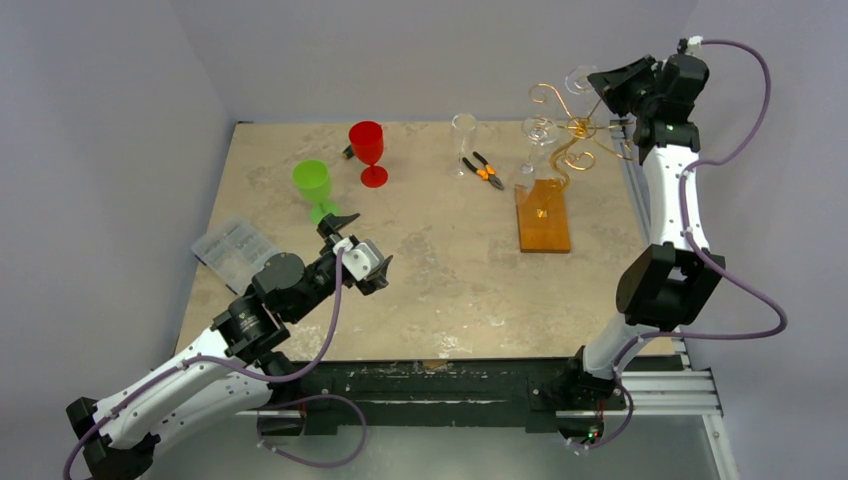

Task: Place the wine glass upside down on the wine glass rack
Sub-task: Turn the wine glass upside down at the wine rack, then move the wine rack to the center of the board.

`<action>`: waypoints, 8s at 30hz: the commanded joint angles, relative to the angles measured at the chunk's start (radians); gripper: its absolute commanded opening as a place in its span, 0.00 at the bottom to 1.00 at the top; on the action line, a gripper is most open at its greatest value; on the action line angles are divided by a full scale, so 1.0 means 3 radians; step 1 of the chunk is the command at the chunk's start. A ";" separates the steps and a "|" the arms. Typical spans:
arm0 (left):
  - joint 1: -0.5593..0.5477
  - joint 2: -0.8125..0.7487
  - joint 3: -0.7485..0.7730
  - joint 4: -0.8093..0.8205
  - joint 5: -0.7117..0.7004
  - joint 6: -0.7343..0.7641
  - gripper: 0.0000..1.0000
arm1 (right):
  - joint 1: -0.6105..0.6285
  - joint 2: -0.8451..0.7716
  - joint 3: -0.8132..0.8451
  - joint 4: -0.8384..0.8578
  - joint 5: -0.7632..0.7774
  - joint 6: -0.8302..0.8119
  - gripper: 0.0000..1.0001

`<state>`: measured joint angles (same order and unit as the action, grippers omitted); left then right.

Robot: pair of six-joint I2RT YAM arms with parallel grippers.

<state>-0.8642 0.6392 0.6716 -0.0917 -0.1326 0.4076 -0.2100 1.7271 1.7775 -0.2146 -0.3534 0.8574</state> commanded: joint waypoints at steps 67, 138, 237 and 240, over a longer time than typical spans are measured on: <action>0.0017 -0.0080 -0.0025 0.0132 0.0056 0.0033 0.97 | -0.0128 -0.0409 -0.0278 0.0070 -0.0413 0.0371 0.49; 0.1099 0.3601 0.4194 -0.0818 0.1627 -0.3702 0.94 | -0.0261 -0.2987 -0.1350 -0.2537 -0.1908 -0.3833 0.55; 0.1110 0.0816 0.0964 -0.0887 0.0514 -0.1641 0.89 | 0.0989 -0.2225 -0.3876 -0.0416 -0.0434 -0.6358 0.20; 0.1112 0.0833 0.0972 -0.0886 0.0528 -0.1635 0.89 | 0.1080 -0.2082 -0.3801 -0.0187 -0.0440 -0.6140 0.23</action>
<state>-0.5323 0.8909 0.9573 -0.3840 0.0254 -0.0929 0.0826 1.0737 0.6193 -0.4892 -0.5396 -1.0718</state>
